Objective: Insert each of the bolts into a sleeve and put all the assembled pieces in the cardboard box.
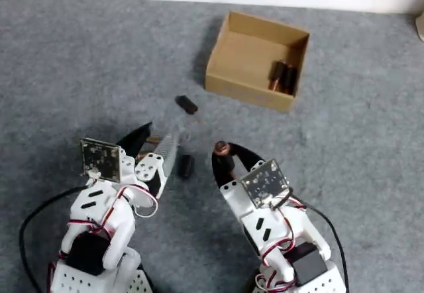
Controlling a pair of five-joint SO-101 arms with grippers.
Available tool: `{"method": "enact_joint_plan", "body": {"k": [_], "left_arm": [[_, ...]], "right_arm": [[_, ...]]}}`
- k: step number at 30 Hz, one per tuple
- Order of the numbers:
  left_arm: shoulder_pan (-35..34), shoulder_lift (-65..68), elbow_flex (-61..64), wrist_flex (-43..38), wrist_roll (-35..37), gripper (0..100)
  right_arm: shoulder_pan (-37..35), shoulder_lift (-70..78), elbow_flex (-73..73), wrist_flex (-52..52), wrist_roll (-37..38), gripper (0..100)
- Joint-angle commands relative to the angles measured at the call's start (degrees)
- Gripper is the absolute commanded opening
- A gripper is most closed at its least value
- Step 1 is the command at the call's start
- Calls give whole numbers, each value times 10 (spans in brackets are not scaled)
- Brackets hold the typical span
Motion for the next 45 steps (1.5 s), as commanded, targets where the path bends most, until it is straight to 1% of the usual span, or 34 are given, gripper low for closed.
{"method": "enact_joint_plan", "body": {"k": [1, 3, 4, 6, 7, 9, 12, 14, 16, 18, 20, 23, 26, 28, 30, 35, 39, 40, 42, 45], "left_arm": [[-6, 0, 6, -19, -55, 0], [-4, 0, 29, -23, -96, 21], [-1, 0, 44, -39, -129, 18], [6, 1, 82, -95, -196, 6], [6, 1, 99, -118, -215, 7], [6, 16, 111, -142, -219, 7], [5, 92, 86, -149, -219, 7], [3, 177, 52, -163, -219, 8], [1, 286, 23, -199, -221, 10], [-1, 414, -15, -237, -222, 10], [-19, 538, -66, -262, -220, 10], [-40, 702, -156, -265, -214, 7], [-47, 807, -229, -253, -184, 7], [-59, 835, -260, -229, -182, 7], [-66, 840, -269, -212, -182, 7], [-64, 833, -268, -209, -182, 9], [-64, 833, -268, -208, -182, 10], [-64, 833, -268, -208, -182, 10], [-63, 833, -268, -208, -182, 10], [-53, 835, -268, -208, -183, 10]], "right_arm": [[10, -5, 8, -30, 2, 4], [12, -3, 19, -44, 4, 4], [19, -3, 21, -48, 4, 4], [34, -2, 20, -47, 5, 4], [47, -2, 20, -46, 6, 4], [78, 0, 20, -47, 24, 4], [107, 49, -7, -75, 33, 4], [124, 130, -46, -99, 33, 4], [140, 245, -116, -123, 33, 4], [157, 378, -211, -139, 33, 4], [177, 519, -323, -150, 33, 4], [211, 735, -524, -148, 32, 4], [246, 955, -741, -144, 31, 4], [261, 1095, -899, -114, 31, 4], [269, 1231, -1072, -58, 31, 4], [267, 1543, -1510, 85, 30, 4], [251, 1739, -1792, 127, 33, 4], [247, 1778, -1843, 137, 33, 4], [242, 1831, -1892, 149, 33, 4], [240, 1834, -1870, 151, 33, 4]]}}
